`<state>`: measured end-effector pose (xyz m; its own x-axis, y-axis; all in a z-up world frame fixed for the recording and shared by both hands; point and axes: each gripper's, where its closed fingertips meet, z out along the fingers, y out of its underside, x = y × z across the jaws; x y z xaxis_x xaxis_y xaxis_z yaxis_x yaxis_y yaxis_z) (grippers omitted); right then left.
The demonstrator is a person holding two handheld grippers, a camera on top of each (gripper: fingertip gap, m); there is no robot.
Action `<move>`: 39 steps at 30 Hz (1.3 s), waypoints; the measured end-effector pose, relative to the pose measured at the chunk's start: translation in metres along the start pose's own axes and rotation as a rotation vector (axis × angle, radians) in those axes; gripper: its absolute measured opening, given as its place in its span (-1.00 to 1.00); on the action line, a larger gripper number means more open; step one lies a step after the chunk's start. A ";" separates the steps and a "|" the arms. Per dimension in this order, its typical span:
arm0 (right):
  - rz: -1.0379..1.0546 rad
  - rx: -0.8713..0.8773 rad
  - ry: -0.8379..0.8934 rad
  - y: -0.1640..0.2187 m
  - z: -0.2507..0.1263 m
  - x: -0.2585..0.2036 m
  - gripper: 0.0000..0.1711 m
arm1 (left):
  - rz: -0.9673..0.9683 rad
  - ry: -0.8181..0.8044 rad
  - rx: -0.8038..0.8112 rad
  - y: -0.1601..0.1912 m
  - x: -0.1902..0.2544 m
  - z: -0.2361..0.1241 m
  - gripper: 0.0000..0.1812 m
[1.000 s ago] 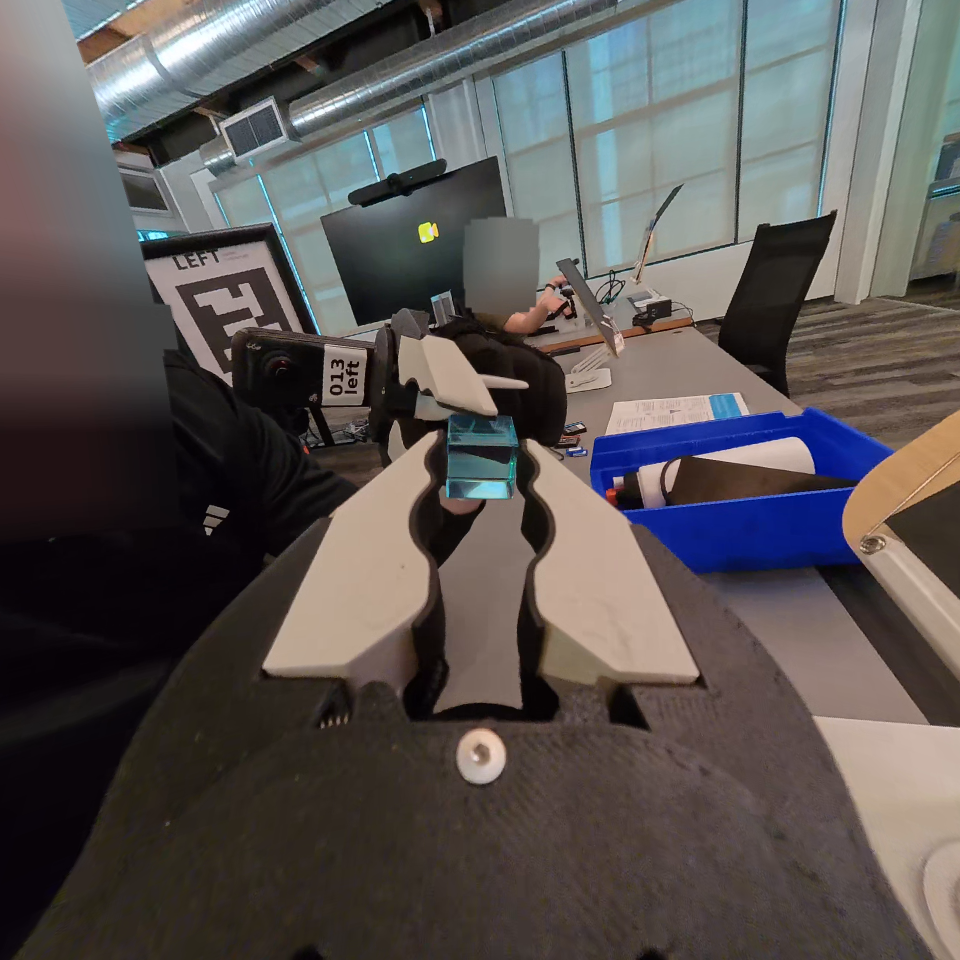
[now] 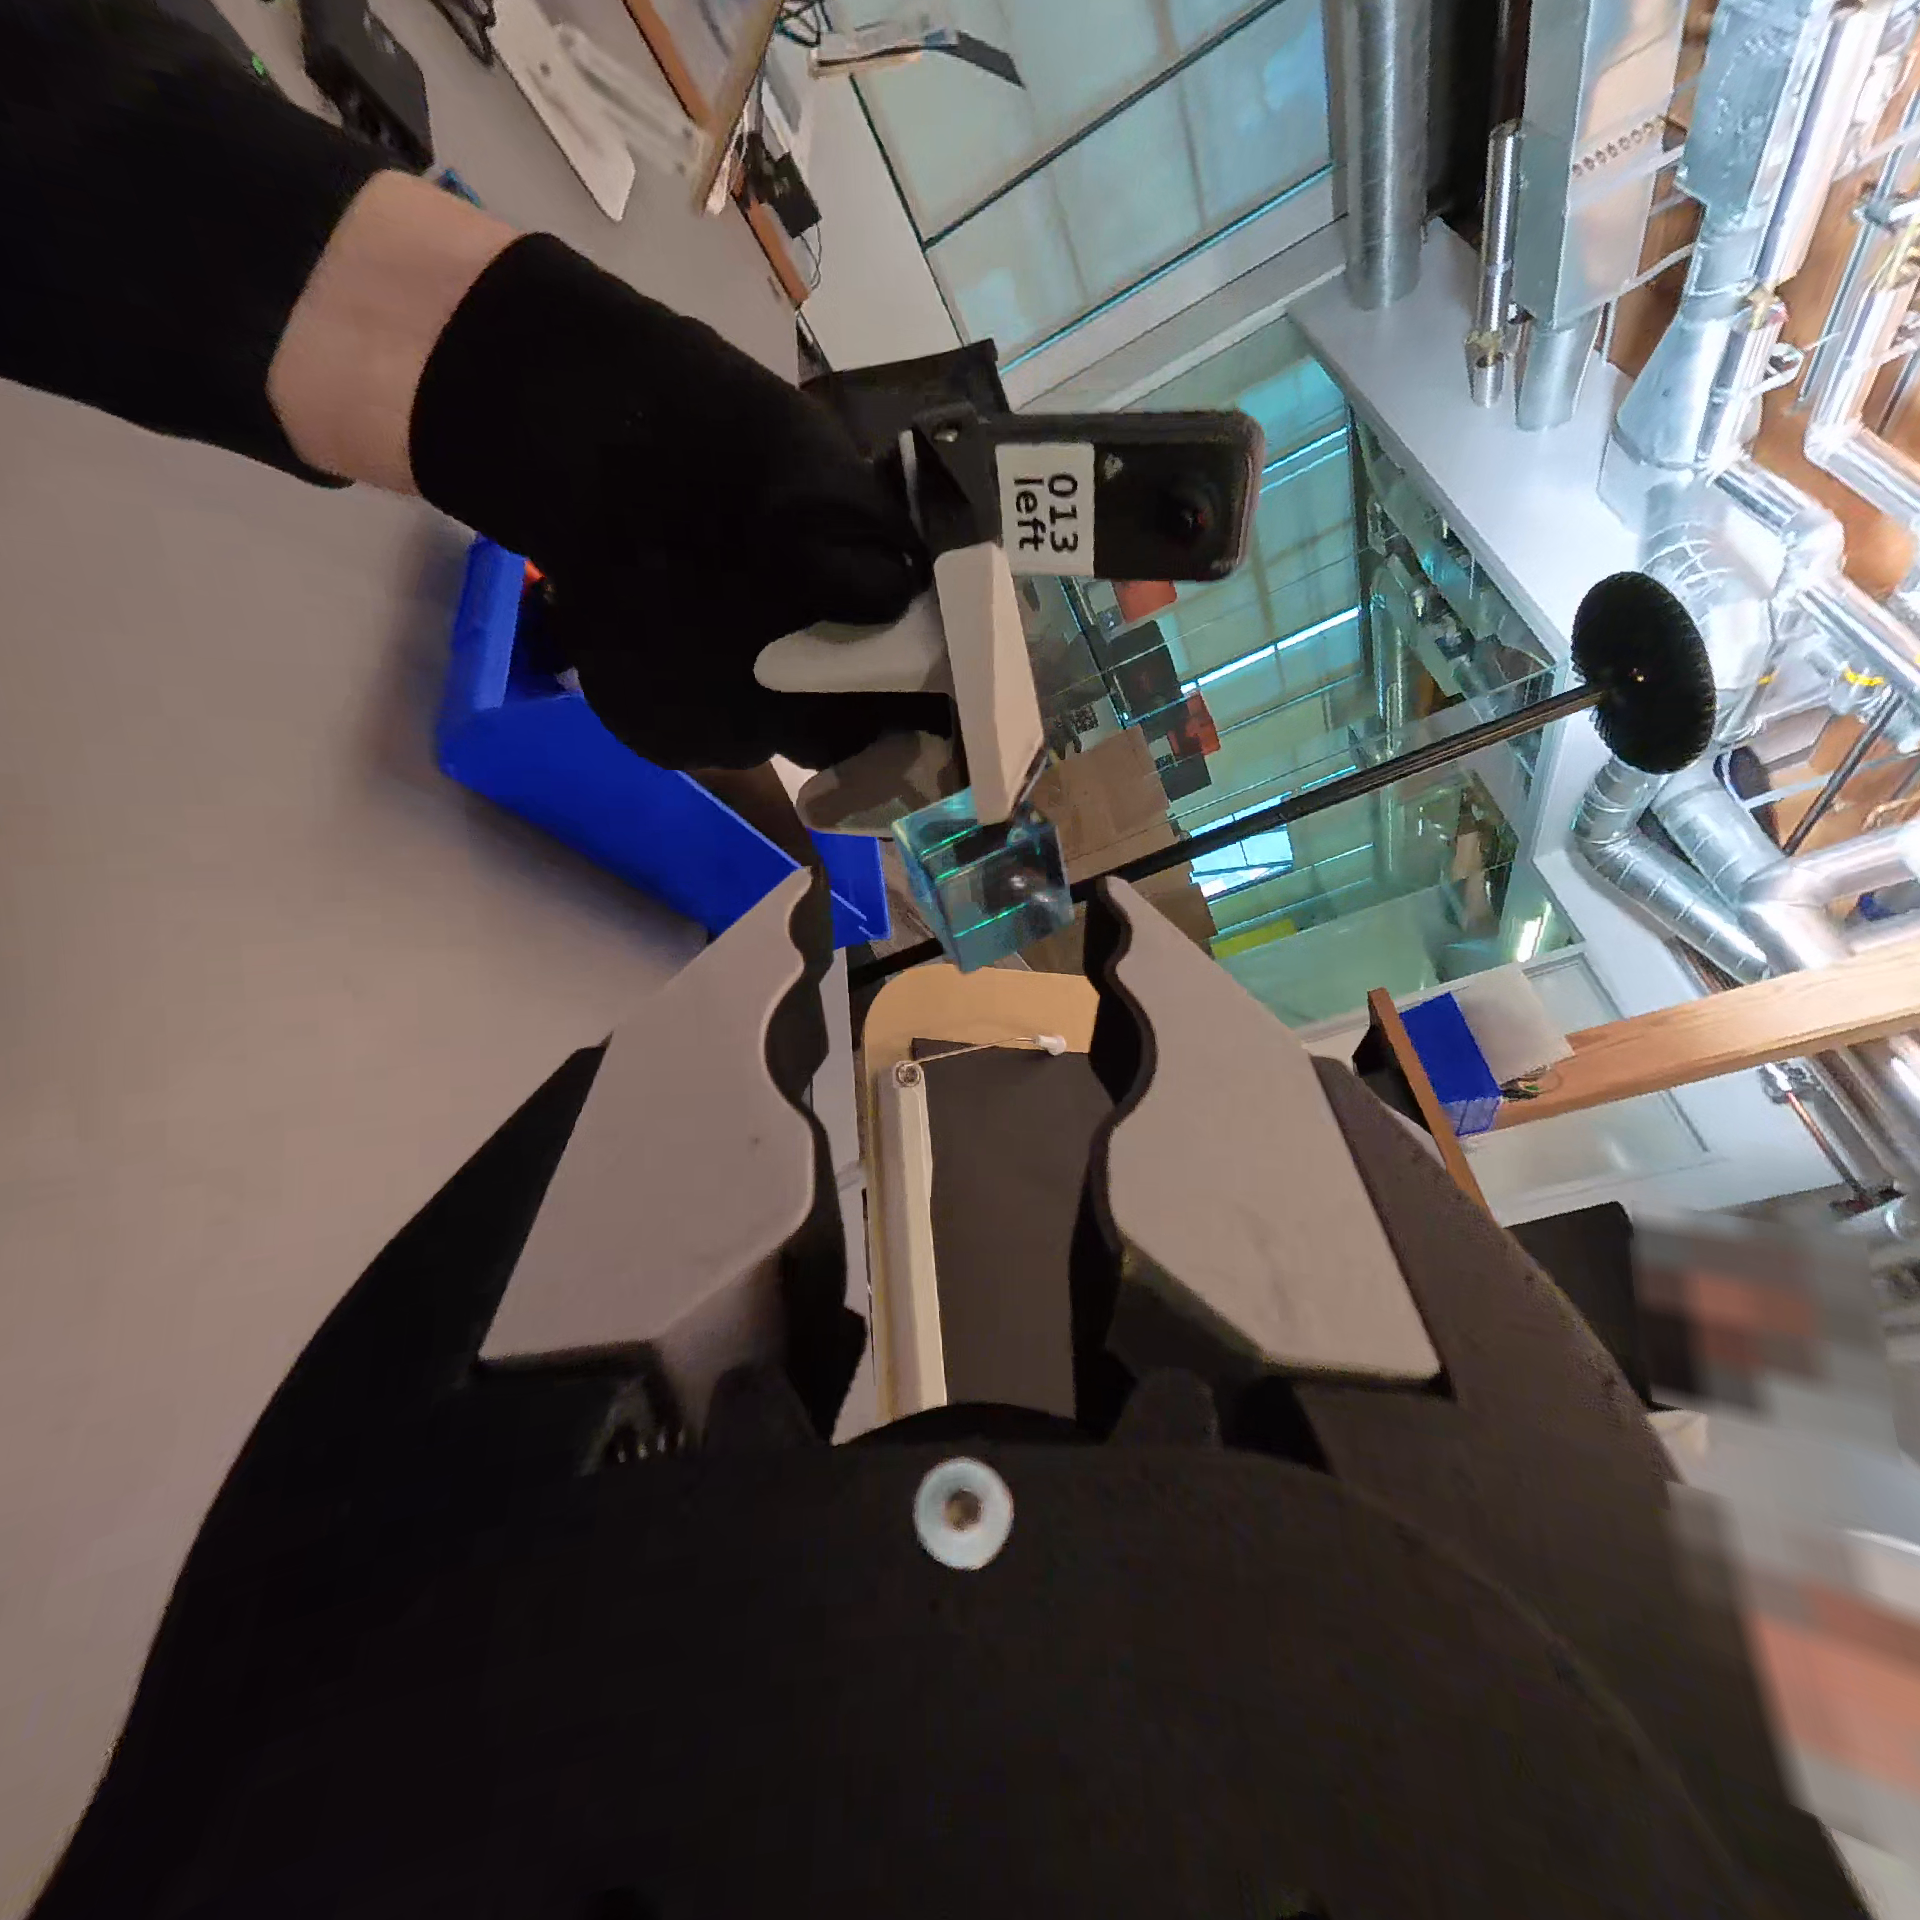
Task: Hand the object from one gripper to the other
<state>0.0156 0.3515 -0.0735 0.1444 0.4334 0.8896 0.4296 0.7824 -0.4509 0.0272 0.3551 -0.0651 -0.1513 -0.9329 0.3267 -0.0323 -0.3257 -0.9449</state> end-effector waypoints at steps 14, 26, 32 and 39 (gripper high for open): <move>-0.049 -0.043 -0.085 -0.001 0.002 -0.017 -0.70 | -0.057 0.114 -0.096 0.024 0.006 0.004 -0.73; 0.345 0.122 -0.066 0.001 -0.014 0.015 -0.70 | 0.588 -0.222 0.007 -0.016 0.015 -0.003 -0.56; 0.426 0.187 -0.105 -0.004 -0.017 0.015 -0.71 | 0.806 -0.338 -0.075 -0.011 0.016 0.009 -0.61; 0.435 0.208 -0.135 -0.009 -0.017 0.011 -0.70 | 0.822 -0.299 -0.074 -0.006 0.020 0.014 -0.72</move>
<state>0.0282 0.3419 -0.0583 0.1483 0.7826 0.6046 0.1667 0.5828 -0.7953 0.0380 0.3362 -0.0526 0.1102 -0.8723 -0.4764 -0.0929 0.4682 -0.8787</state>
